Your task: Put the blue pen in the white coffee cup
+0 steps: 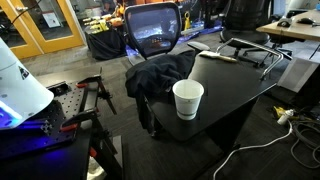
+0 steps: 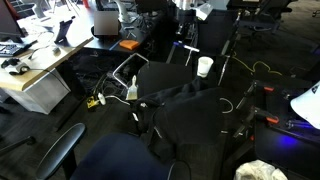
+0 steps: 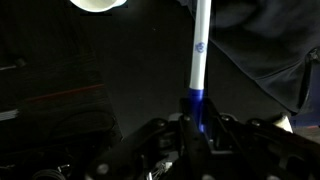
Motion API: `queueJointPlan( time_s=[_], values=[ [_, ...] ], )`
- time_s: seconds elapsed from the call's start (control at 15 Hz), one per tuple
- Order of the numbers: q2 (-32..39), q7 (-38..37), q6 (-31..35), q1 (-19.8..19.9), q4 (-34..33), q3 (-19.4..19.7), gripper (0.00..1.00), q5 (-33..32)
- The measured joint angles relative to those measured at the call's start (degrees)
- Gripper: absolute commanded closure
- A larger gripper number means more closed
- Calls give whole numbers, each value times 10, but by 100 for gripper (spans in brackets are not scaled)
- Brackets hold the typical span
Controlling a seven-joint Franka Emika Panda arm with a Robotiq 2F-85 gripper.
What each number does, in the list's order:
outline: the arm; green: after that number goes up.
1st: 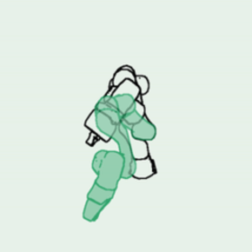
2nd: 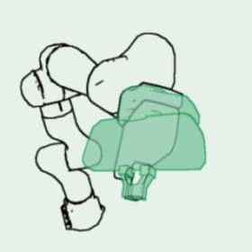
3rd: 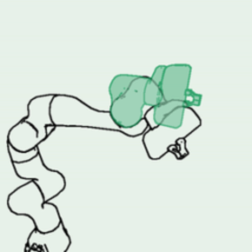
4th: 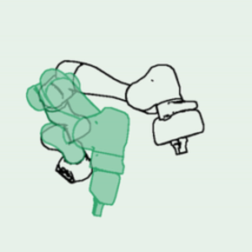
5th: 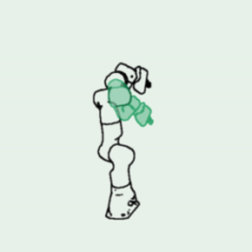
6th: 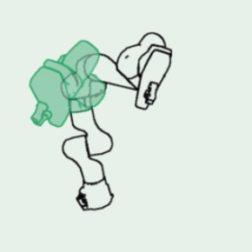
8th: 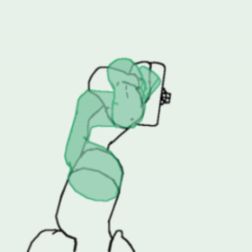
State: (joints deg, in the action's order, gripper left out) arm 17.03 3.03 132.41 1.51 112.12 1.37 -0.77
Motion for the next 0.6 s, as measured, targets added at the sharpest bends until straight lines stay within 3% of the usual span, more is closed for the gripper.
queueJointPlan(
  time_s=[0.07, 0.33, 0.6],
  values=[
    [0, 0, 0, 0, 0, 0, 96, 0],
    [2, -16, 4, 0, 0, 1, 96, -5],
    [6, -119, 65, -11, 10, 16, 96, -48]
  ],
)
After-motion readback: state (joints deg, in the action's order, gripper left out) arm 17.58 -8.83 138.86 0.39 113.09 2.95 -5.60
